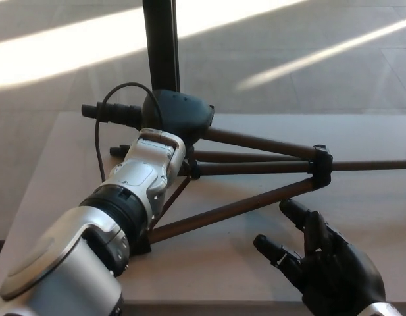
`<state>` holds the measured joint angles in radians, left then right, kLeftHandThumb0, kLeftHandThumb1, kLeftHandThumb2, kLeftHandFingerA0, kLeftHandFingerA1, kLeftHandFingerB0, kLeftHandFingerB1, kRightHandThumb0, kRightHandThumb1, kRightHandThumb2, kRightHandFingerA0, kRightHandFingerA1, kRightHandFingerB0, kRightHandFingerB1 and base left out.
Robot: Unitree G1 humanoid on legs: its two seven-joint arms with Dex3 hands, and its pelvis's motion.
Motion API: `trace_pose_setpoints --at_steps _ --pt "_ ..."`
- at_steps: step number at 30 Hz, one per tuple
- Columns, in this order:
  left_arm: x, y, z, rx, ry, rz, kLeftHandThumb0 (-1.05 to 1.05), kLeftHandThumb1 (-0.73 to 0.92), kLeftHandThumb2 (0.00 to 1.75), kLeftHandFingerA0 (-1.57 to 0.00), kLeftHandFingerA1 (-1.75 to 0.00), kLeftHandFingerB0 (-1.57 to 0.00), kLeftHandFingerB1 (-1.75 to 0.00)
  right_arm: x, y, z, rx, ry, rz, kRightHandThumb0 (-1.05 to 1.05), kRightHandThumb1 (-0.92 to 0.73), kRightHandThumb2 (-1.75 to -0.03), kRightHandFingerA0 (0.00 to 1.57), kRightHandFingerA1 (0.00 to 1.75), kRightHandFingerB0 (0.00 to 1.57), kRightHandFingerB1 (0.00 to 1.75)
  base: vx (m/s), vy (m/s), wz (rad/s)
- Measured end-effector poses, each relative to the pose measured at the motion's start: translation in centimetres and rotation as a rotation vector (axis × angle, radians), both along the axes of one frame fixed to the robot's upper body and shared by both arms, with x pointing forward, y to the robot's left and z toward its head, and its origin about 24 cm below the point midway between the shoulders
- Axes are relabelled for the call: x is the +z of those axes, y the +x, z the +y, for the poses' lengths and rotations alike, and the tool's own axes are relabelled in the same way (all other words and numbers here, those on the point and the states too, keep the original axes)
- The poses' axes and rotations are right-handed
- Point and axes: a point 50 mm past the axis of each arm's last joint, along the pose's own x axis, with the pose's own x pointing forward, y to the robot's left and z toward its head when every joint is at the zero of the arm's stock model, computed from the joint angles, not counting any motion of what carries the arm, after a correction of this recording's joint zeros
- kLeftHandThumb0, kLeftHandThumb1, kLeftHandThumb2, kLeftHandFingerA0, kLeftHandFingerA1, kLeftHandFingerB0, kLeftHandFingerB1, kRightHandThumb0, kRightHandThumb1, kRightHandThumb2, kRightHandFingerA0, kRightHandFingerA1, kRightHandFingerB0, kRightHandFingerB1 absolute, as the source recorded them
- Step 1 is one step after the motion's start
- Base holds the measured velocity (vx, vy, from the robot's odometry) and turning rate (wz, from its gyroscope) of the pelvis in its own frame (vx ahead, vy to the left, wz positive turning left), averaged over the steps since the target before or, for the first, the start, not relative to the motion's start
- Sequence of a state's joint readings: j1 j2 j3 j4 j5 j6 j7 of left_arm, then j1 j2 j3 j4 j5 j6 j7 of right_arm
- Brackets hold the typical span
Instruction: Use both hands of the robot to pick up the tripod lying in the middle of the desk and make it stand upright on the desk
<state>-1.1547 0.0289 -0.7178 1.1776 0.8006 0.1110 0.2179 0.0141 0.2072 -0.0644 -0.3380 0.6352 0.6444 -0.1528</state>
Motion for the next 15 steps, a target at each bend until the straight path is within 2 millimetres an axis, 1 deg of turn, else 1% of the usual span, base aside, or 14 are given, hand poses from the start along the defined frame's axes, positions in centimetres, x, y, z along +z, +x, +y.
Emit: trace_pose_setpoints --at_steps 1,4,5,6,7,8,9,10,11,12,13,14,15 --pt "0.0 0.0 0.0 0.003 -0.009 0.0 -0.26 0.69 0.75 -0.86 -1.56 -0.79 -1.05 0.1 0.1 0.0 -0.005 -0.002 0.0 -0.66 -0.76 -0.62 0.53 0.92 0.57 0.54 0.0 0.0 0.0" --pt "0.0 0.0 0.2 0.003 -0.019 -0.014 -0.26 0.69 0.75 -0.86 -1.56 -0.79 -1.05 0.1 0.2 -0.1 -0.018 -0.007 0.007 -0.66 -0.76 -0.62 0.53 0.92 0.57 0.54 0.0 0.0 0.0" --pt "0.0 0.0 0.2 -0.001 -0.022 -0.019 -0.27 0.7 0.75 -0.9 -1.66 -0.8 -1.19 0.1 0.2 -0.1 -0.022 -0.009 0.011 -0.63 -0.78 -0.63 0.45 0.86 0.51 0.5 0.0 0.0 0.0" --pt "0.0 0.0 0.3 -0.005 -0.027 -0.025 -0.29 0.72 0.71 -0.88 -1.65 -0.77 -1.08 0.0 0.3 -0.1 -0.028 -0.011 0.017 -0.62 -0.78 -0.63 0.43 0.82 0.5 0.48 0.0 0.0 0.0" --pt "0.0 -0.1 0.3 -0.01 -0.034 -0.033 -0.31 0.73 0.72 -0.9 -1.64 -0.78 -1.09 -0.1 0.3 -0.3 -0.039 -0.013 0.027 -0.6 -0.78 -0.63 0.38 0.75 0.47 0.46 0.0 0.0 0.0" --pt "0.0 -0.1 0.3 -0.015 -0.037 -0.037 -0.31 0.73 0.72 -0.9 -1.64 -0.78 -1.09 -0.1 0.4 -0.3 -0.045 -0.015 0.035 -0.6 -0.78 -0.63 0.38 0.75 0.47 0.46 0.0 0.0 0.0" --pt "0.1 -0.1 0.3 -0.024 -0.042 -0.048 -0.42 0.66 0.66 -0.91 -1.66 -0.82 -1.12 -0.1 0.5 -0.5 -0.06 -0.016 0.046 -0.57 -0.77 -0.63 0.37 0.68 0.47 0.47 0.0 0.0 0.0" --pt "0.2 -0.1 0.3 -0.029 -0.046 -0.056 -0.34 0.74 0.67 -0.84 -1.65 -0.76 -1.21 -0.1 0.6 -0.7 -0.072 -0.018 0.055 -0.55 -0.75 -0.62 0.39 0.68 0.49 0.49 0.0 0.0 0.0" --pt "0.4 0.0 0.3 -0.034 -0.044 -0.062 -0.34 0.74 0.67 -0.84 -1.65 -0.76 -1.21 -0.2 0.8 -0.8 -0.084 -0.02 0.064 -0.55 -0.75 -0.62 0.39 0.68 0.49 0.49 0.0 0.0 0.0" --pt "0.6 0.0 0.2 -0.036 -0.041 -0.068 -0.3 0.67 0.68 -0.86 -1.75 -0.69 -1.47 -0.2 0.9 -0.9 -0.095 -0.021 0.072 -0.52 -0.77 -0.63 0.36 0.87 0.43 0.51 0.0 0.0 0.0" --pt "0.9 0.1 0.2 -0.037 -0.038 -0.076 -0.28 0.66 0.65 -0.87 -1.75 -0.72 -1.4 -0.2 1.0 -1.1 -0.107 -0.021 0.082 -0.52 -0.76 -0.62 0.35 0.84 0.42 0.5 0.0 0.0 0.0" --pt "1.3 0.2 0.1 -0.039 -0.037 -0.085 -0.26 0.62 0.63 -0.88 -1.68 -0.78 -1.18 -0.3 1.1 -1.2 -0.118 -0.024 0.097 -0.52 -0.77 -0.63 0.31 0.82 0.39 0.5 0.0 0.0 0.0" --pt "1.7 0.3 0.0 -0.041 -0.036 -0.092 -0.24 0.59 0.65 -0.91 -1.64 -0.81 -1.09 -0.4 1.2 -1.3 -0.127 -0.025 0.11 -0.53 -0.78 -0.63 0.25 0.78 0.34 0.51 0.0 0.0 0.0"
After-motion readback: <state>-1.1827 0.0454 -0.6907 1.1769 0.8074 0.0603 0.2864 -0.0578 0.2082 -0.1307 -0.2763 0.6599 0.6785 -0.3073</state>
